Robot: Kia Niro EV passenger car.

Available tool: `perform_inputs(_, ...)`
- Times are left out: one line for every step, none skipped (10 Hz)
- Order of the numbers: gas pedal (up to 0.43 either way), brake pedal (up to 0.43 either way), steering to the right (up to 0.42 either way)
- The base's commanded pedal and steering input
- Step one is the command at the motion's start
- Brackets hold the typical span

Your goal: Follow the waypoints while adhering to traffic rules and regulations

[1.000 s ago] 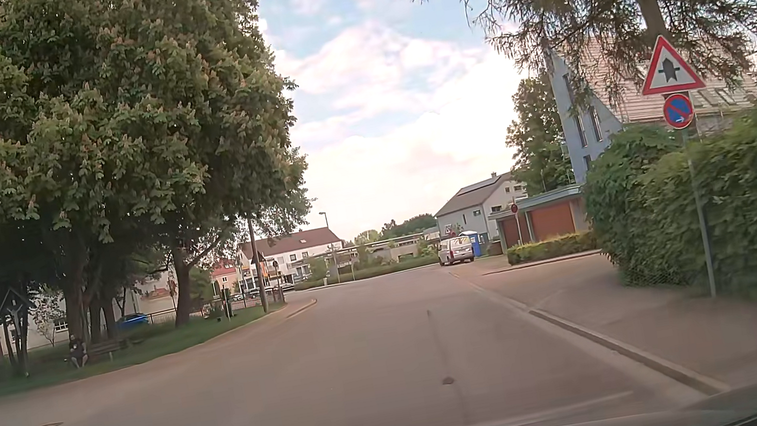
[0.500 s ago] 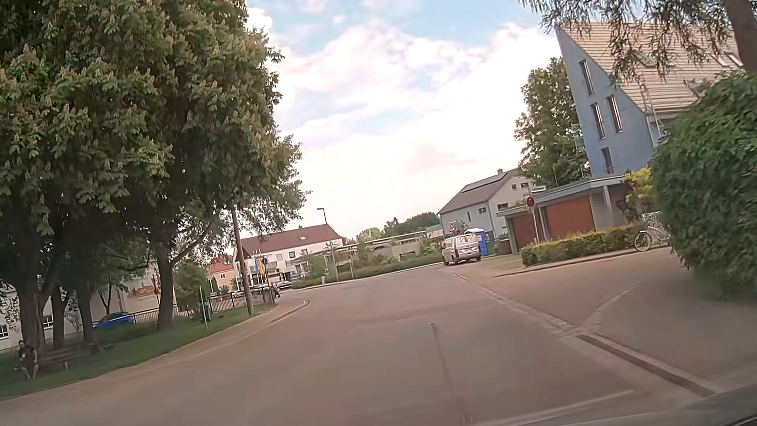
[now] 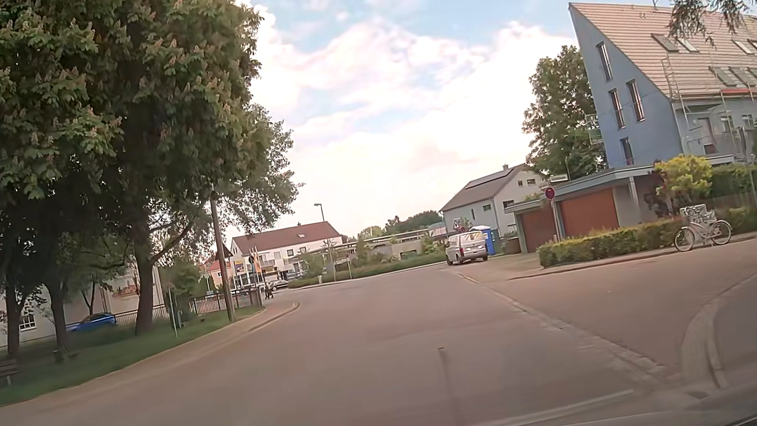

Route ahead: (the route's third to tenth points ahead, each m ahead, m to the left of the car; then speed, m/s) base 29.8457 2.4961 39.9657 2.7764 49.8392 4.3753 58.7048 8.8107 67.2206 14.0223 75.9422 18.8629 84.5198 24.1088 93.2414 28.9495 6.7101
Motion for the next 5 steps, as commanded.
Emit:
perform_inputs(0.059,0.024,0.004)
perform_inputs(0.059,0.018,0.005)
perform_inputs(0.059,0.024,0.004)
perform_inputs(0.059,0.024,0.005)
perform_inputs(0.059,0.018,0.005)
